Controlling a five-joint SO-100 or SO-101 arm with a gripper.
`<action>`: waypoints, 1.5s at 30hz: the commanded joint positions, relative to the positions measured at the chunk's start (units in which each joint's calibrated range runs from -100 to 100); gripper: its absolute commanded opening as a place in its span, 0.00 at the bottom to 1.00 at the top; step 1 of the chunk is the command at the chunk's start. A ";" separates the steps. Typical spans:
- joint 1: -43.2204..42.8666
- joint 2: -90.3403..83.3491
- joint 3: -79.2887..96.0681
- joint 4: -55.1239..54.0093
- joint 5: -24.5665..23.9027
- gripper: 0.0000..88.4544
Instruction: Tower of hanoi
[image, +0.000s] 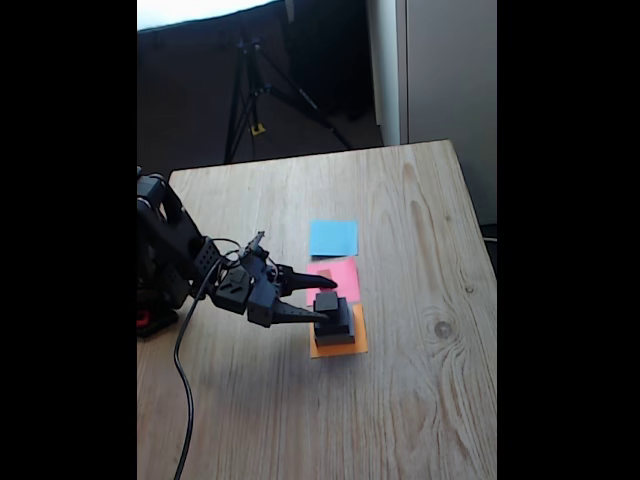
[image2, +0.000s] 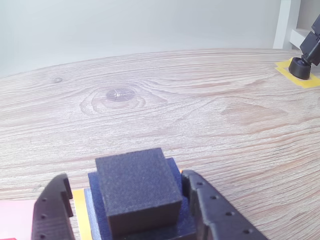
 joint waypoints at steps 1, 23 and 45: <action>-0.45 -0.06 -1.44 -1.30 2.85 0.25; -0.62 -0.06 -1.08 -0.32 4.69 0.07; -2.29 -27.16 -10.80 43.46 -3.34 0.04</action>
